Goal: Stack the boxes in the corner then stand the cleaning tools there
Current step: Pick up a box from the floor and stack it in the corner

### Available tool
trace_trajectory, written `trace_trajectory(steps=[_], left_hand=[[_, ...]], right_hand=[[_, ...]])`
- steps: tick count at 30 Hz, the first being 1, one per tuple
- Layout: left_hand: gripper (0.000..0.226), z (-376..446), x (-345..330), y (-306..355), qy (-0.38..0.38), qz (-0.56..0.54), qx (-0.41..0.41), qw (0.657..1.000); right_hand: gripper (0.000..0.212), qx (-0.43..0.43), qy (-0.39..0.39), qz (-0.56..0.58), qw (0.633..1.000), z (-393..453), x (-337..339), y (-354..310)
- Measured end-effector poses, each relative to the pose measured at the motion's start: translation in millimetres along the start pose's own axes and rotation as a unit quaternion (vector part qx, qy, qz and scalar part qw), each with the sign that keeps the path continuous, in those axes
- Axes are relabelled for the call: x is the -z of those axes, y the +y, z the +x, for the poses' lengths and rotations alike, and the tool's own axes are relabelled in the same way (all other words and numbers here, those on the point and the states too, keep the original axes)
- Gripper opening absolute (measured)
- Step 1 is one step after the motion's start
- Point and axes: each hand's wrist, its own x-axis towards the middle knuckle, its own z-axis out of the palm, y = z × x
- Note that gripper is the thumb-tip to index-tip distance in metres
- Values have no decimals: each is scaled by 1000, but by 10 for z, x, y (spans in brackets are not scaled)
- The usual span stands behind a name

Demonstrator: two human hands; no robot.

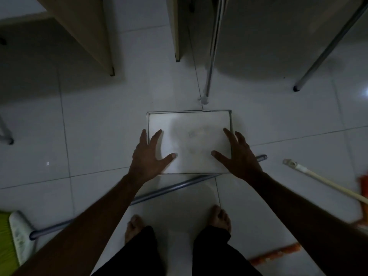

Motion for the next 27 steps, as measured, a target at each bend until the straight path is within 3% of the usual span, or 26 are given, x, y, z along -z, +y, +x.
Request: trace_trajectory(steps=[8,20,27], left_hand=[[100,241,-287,-155,51,-51,3,997],[109,291,-352,-207,90,-72,-5,993],[108,22,-9,27,117,-74,-33,990]], right_hand=[[103,11,51,101,993,210,-302,104],[108,3,116,118,986,219,-449,79],[107,19,143,113,983,-24,-114,-195]])
